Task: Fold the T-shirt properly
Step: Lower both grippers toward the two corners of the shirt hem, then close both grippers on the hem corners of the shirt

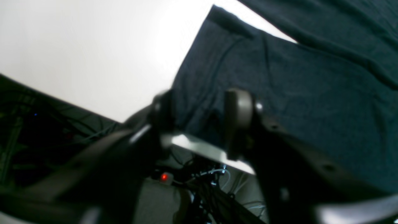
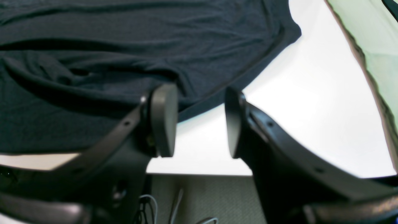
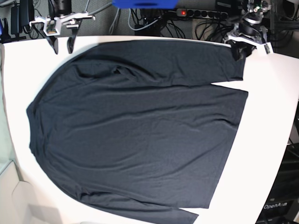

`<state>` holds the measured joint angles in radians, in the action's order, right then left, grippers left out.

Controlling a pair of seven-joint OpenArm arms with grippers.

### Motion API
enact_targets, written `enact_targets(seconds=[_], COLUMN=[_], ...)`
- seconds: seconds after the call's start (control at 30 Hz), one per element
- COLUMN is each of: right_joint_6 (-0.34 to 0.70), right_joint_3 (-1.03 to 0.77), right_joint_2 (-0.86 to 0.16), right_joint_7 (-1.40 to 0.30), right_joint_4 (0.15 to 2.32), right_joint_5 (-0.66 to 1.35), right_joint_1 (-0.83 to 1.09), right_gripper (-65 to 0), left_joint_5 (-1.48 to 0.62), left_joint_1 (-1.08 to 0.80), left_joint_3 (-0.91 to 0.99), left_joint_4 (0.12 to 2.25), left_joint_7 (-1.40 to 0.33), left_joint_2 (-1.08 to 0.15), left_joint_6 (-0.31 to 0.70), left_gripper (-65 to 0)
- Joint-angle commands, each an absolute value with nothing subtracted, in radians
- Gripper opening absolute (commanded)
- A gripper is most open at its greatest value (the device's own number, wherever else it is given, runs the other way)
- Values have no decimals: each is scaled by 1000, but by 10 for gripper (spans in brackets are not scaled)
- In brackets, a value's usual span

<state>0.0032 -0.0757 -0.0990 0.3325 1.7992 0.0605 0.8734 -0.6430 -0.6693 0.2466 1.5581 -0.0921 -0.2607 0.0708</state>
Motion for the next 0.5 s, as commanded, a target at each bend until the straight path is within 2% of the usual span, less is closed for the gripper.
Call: enact_targets(seconds=[0.0, 0.17, 0.47], right_joint_6=[5, 5, 5], right_joint_3=[-76, -76, -77], right_joint_2=[-101, -101, -104], right_joint_7=[357, 357, 349], right_joint_4=[1817, 1817, 1817], right_joint_5=[64, 64, 62], right_joint_1=[881, 880, 849], right_gripper=[-383, -383, -381], left_joint_5=[-650, -653, -653], left_joint_1=[-684, -684, -662], left_joint_3=[240, 242, 246], left_joint_4=[1557, 1557, 1592], left_joint_7=[-153, -153, -153], left_joint_2=[-263, -268, -269], left_joint_6=[70, 70, 68], left_gripper=[-477, -650, -650])
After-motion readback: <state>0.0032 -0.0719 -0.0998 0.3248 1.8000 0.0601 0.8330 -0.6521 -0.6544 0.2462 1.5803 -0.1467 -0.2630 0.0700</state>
